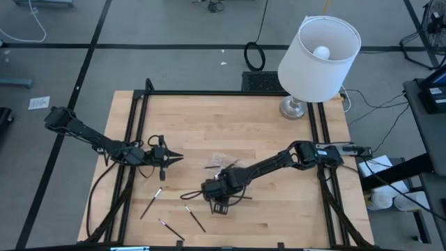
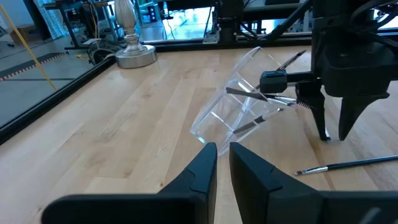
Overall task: Pick & Place Makeup Supplies
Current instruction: Put the makeup brush into the transparent organizer
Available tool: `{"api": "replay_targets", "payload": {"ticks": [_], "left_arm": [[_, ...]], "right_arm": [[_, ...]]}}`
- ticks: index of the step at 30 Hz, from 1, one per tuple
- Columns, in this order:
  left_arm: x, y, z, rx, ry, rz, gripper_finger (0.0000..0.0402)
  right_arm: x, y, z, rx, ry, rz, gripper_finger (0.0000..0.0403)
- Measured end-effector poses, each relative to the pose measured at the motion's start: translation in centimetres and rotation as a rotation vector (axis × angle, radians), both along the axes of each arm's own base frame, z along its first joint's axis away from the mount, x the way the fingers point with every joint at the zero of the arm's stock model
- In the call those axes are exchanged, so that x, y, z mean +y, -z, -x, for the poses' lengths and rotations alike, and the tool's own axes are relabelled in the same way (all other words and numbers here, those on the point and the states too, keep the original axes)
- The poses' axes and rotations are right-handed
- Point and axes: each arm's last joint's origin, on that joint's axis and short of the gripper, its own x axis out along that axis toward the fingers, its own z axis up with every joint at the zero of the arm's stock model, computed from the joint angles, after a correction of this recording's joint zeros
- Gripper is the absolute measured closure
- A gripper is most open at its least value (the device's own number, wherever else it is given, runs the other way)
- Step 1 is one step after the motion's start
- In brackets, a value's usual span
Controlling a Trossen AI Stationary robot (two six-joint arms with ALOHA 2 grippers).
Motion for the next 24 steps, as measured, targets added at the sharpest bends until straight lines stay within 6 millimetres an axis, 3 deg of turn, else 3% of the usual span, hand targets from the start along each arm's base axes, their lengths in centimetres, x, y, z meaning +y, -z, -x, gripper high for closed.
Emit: {"api": "replay_targets", "payload": {"ticks": [16,24], "left_arm": [[0.0,0.0,0.0,0.001,0.000,0.000,0.0350],[0.0,0.0,0.0,0.001,0.000,0.000,0.0350]], "right_arm": [[-1.2,-2.6,1.0,0.018,0.039,0.056,0.0307],[-0.9,-3.3,0.5,-0.057,0.038,0.039,0.0307]]}}
